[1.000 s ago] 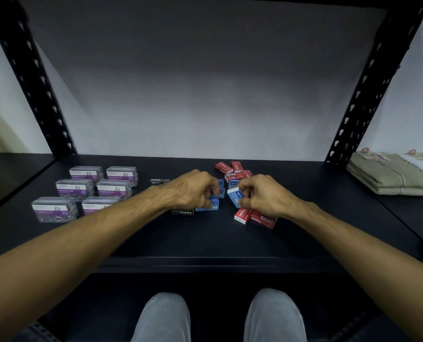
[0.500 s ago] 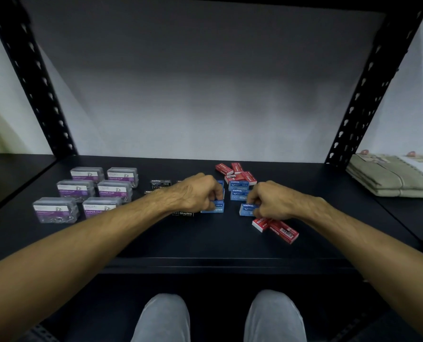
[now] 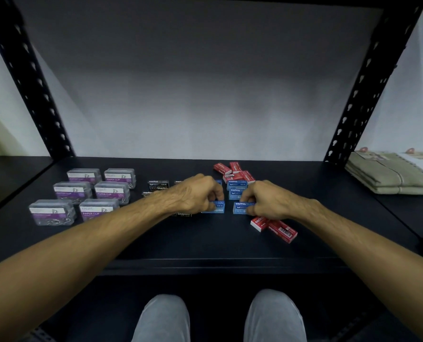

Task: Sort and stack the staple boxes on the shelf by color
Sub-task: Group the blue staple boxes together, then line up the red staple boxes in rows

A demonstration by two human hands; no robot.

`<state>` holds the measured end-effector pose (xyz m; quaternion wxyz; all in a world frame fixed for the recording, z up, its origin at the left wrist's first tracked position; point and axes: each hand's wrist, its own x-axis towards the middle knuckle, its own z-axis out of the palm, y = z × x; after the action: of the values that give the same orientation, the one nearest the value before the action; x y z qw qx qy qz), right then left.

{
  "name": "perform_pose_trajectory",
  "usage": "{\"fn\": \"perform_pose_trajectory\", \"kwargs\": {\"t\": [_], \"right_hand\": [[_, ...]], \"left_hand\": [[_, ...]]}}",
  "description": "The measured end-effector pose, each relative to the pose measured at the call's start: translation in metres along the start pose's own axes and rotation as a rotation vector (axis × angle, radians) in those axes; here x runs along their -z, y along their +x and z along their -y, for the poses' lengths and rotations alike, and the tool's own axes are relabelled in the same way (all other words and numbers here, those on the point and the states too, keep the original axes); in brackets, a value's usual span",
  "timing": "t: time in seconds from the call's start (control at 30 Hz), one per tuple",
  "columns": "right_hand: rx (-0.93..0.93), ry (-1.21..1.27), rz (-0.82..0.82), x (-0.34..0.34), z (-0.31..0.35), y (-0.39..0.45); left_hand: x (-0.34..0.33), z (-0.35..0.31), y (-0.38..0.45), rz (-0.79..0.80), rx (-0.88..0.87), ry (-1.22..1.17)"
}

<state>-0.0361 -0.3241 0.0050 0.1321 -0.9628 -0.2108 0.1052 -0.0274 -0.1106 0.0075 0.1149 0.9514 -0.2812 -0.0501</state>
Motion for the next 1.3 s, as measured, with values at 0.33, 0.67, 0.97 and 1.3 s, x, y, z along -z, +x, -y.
{"fn": "perform_pose_trajectory", "kwargs": {"t": [0.33, 0.67, 0.97, 1.3], "right_hand": [[0.006, 0.171, -0.124, 0.015, -0.009, -0.001], [-0.161, 0.273, -0.377, 0.030, -0.040, 0.054], [-0.363, 0.221, -0.334, 0.012, -0.040, 0.120], [-0.381, 0.149, -0.256, 0.018, -0.042, 0.139]], "left_hand": [[0.022, 0.007, 0.008, -0.127, -0.026, -0.121], [0.034, 0.039, 0.074, -0.145, 0.040, -0.128], [0.021, 0.057, 0.124, -0.029, 0.055, -0.023], [0.012, 0.075, 0.129, 0.034, 0.081, -0.092]]}}
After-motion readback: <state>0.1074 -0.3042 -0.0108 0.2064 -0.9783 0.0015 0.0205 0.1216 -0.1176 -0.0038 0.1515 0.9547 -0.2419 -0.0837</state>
